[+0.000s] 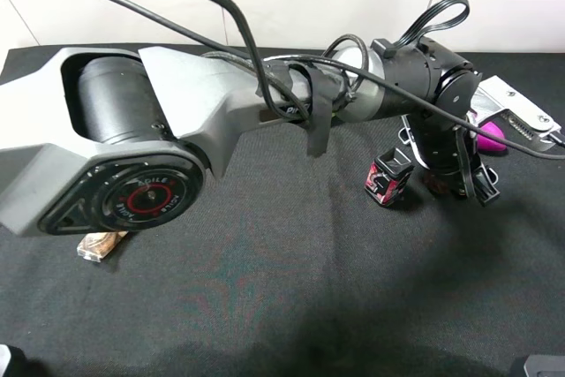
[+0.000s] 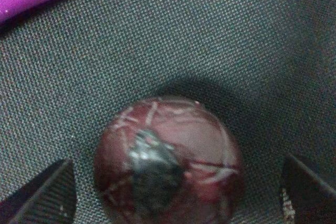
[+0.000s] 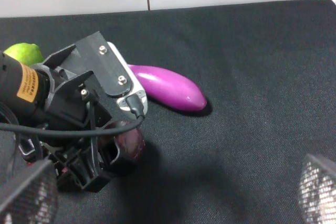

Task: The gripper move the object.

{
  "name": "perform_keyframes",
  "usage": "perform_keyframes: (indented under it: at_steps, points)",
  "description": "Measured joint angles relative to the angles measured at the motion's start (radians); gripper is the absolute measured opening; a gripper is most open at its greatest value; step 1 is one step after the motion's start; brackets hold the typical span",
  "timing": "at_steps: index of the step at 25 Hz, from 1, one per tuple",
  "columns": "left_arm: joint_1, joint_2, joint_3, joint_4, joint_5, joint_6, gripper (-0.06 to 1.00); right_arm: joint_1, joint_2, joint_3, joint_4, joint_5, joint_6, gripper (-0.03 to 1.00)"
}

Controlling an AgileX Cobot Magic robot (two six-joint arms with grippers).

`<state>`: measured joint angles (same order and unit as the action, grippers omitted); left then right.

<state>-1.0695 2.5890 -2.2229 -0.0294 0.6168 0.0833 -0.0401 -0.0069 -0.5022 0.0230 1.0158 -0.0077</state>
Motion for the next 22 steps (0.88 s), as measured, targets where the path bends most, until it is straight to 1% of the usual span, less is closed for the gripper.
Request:
perform_keyframes:
  at_steps: [6,10,15,22]
  points:
    - [0.0,0.0,-0.048,0.004,0.059,0.0,0.77,0.0,0.0,0.0,0.0,0.0,0.0,0.69]
    - [0.0,0.0,-0.098,0.018,0.121,0.0,0.77,0.0,0.0,0.0,0.0,0.0,0.0,0.69]
    - [0.0,0.0,-0.167,0.019,0.239,-0.001,0.77,0.0,0.0,0.0,0.0,0.001,0.0,0.69]
    - [0.004,0.0,-0.271,0.021,0.46,-0.032,0.77,0.0,0.0,0.0,0.0,0.001,0.0,0.69]
